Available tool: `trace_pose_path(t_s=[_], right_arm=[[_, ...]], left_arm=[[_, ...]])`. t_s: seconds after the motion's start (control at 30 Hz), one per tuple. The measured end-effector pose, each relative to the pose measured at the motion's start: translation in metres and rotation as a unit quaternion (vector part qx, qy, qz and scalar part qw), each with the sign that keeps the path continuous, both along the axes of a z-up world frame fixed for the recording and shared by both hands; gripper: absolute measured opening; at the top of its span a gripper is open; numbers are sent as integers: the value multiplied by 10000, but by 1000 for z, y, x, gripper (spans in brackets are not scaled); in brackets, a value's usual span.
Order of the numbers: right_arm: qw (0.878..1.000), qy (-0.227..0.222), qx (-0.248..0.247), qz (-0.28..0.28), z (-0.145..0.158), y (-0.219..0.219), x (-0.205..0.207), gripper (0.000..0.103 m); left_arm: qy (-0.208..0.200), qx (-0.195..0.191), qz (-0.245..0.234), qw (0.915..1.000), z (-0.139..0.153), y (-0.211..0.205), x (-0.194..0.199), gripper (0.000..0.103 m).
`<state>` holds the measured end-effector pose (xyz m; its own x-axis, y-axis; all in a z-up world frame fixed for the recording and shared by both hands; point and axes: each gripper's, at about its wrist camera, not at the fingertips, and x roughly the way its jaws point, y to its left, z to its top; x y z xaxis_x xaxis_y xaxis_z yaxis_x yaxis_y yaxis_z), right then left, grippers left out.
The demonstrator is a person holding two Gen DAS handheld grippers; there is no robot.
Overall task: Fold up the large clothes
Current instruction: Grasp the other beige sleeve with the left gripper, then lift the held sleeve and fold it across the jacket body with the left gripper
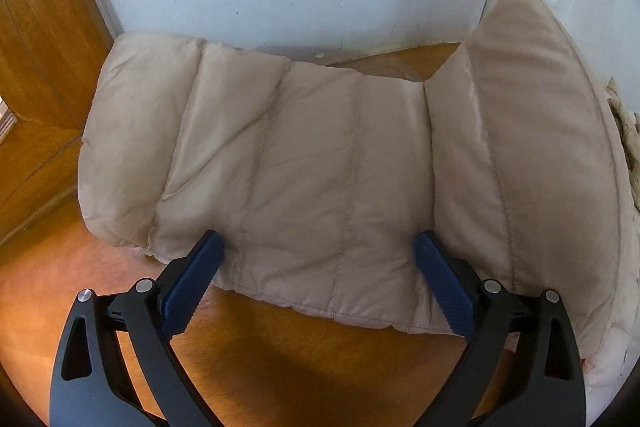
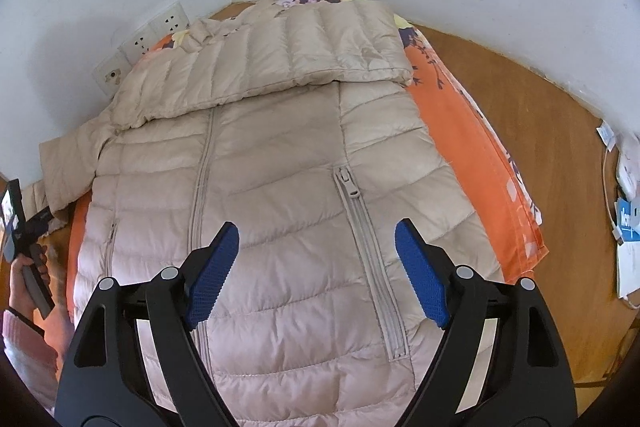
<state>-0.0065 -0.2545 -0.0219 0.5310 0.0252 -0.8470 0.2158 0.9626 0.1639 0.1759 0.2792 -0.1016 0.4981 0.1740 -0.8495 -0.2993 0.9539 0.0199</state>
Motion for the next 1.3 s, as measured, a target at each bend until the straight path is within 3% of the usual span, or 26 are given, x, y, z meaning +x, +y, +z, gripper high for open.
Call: trace_pose_path(t_s=[0.07, 0.17, 0.27, 0.33, 0.4, 0.6, 0.87, 1.1, 1.3], right_arm=[[10000, 16, 13, -28, -1, 0, 0, 80], [10000, 41, 13, -32, -2, -1, 1, 80], [10000, 44, 10, -18, -3, 0, 2, 80], [10000, 26, -9, 5, -3, 1, 2, 80], [10000, 12, -31, 13, -2, 3, 2, 80], [10000, 12, -59, -35, -1, 5, -1, 83], [9999, -84, -33, -56, 3, 5, -4, 89], [9998, -220, 9, -21, 14, 0, -6, 89], [9996, -287, 38, -29, 19, -13, -7, 89]], left_arm=[[-56, 29, -32, 10000, 1, 0, -4, 90], [-137, 77, -208, 9997, 5, -5, -13, 72], [-152, 165, -379, 9990, 11, -11, -22, 44], [-139, 214, -457, 9986, 12, -17, -24, 17], [-150, 177, -480, 9986, 13, -18, -27, 11], [-485, -254, -381, 9978, 31, -8, -46, 8], [-1300, -516, -558, 9886, 92, -1, -84, 7], [-1931, -628, -958, 9745, 154, -33, -98, 7], [-2262, -676, -1293, 9631, 188, -82, -96, 7]])
